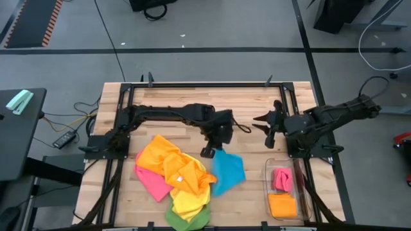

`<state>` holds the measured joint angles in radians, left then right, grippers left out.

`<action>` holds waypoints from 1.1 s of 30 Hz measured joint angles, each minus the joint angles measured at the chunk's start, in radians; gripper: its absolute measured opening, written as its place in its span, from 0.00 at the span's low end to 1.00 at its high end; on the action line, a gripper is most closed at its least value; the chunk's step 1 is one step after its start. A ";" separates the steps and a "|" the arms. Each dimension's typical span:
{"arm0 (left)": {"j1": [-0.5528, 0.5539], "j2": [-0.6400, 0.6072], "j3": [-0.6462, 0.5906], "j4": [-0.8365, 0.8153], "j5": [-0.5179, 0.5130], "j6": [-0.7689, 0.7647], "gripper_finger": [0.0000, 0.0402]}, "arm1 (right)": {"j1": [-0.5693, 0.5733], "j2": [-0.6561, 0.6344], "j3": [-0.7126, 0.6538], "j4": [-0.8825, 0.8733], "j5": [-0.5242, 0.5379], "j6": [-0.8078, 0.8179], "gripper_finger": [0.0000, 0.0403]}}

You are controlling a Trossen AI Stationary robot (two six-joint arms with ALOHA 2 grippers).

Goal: Fold microfiber towels
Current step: Fold the blue towel

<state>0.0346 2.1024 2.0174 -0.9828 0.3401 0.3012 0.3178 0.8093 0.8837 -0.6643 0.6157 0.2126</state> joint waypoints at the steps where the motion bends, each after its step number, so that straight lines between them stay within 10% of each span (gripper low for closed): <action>1: 0.005 -0.028 0.000 0.007 -0.007 -0.001 0.04 | -0.006 -0.001 0.000 -0.001 -0.002 -0.004 0.28; 13: 0.065 -0.287 0.004 0.165 -0.163 -0.023 0.03 | -0.059 0.068 0.000 0.059 -0.211 -0.051 0.29; 33: 0.111 -0.334 0.001 0.320 -0.308 -0.048 0.04 | -0.183 0.295 -0.056 0.220 -0.337 -0.240 0.29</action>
<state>0.1451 1.7687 2.0186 -0.6623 0.0319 0.2531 0.1344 1.1039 0.8275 -0.4442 0.2788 -0.0269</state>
